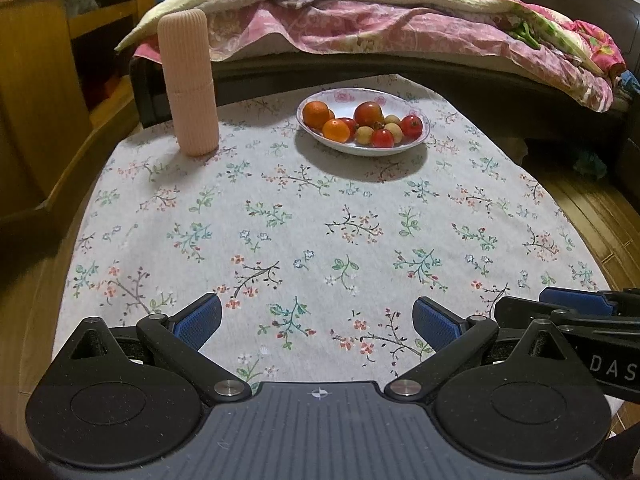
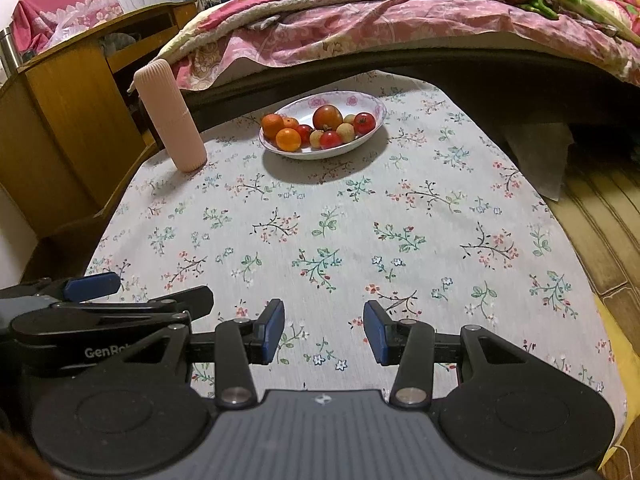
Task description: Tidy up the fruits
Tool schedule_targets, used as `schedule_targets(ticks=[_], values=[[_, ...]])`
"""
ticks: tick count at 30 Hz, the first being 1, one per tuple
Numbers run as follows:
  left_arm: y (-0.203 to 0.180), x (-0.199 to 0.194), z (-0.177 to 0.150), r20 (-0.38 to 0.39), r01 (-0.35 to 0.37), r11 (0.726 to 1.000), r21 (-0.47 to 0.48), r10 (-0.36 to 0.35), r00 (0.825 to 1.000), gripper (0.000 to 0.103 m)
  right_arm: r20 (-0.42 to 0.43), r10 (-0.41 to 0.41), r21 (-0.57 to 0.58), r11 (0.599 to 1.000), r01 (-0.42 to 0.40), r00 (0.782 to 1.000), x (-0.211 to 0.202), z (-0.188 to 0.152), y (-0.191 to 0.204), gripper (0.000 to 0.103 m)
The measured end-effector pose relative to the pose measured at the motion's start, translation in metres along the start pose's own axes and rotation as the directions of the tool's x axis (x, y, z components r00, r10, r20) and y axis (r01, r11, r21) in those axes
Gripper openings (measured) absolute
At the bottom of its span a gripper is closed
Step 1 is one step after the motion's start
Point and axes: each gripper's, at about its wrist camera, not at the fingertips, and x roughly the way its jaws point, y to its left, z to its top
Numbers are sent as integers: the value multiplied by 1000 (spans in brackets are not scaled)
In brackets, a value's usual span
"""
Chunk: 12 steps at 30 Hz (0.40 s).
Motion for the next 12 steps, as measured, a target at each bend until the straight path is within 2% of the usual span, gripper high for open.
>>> schedule_targets(ticks=[12], values=[[-1, 0, -1, 4, -20, 1000, 11, 20, 1000, 103, -3, 1, 0, 1000, -1, 1000, 3, 1, 3, 46]])
